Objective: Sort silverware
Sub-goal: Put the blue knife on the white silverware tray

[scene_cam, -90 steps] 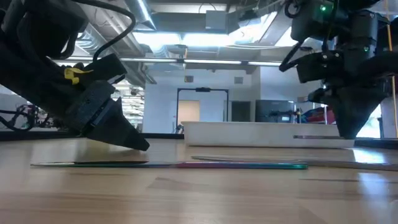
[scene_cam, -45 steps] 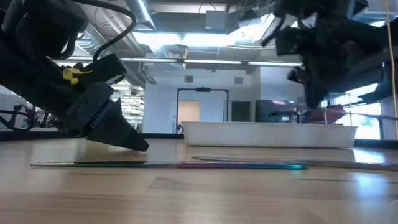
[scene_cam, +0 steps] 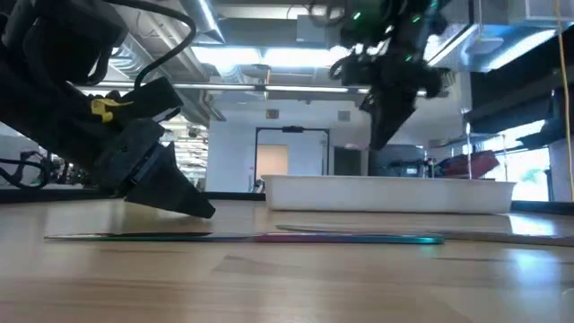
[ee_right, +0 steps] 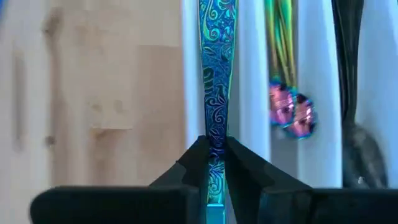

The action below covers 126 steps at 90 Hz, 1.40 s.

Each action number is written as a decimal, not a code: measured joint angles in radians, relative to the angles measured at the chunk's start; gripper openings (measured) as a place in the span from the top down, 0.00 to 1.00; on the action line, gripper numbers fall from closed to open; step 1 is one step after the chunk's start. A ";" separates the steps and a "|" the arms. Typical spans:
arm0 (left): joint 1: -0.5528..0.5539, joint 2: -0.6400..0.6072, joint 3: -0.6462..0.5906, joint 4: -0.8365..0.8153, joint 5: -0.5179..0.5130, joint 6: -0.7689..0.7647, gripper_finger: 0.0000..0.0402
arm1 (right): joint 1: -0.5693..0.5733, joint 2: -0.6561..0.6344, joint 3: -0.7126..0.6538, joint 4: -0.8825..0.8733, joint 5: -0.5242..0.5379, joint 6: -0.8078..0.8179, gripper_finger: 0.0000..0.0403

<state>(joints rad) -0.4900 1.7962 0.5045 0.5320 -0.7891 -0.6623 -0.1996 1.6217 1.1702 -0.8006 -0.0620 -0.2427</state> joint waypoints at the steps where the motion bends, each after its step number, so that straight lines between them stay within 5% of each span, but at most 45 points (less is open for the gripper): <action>1: 0.000 0.000 0.000 0.000 0.000 -0.002 0.35 | -0.003 0.010 0.006 -0.002 0.000 -0.006 0.93; 44: -0.001 0.000 0.000 0.003 -0.001 -0.046 0.35 | -0.030 0.207 0.046 0.026 0.040 -0.072 0.91; 72: -0.001 0.000 0.000 0.002 0.002 -0.029 0.35 | -0.005 0.132 0.047 0.033 0.071 0.030 0.68; 126: -0.013 0.000 0.000 0.070 0.105 -0.015 0.35 | 0.369 -0.012 0.047 0.083 0.091 0.219 0.61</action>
<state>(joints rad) -0.5029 1.7962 0.5045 0.6017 -0.6844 -0.6770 0.1695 1.6100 1.2175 -0.7172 0.0291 -0.0240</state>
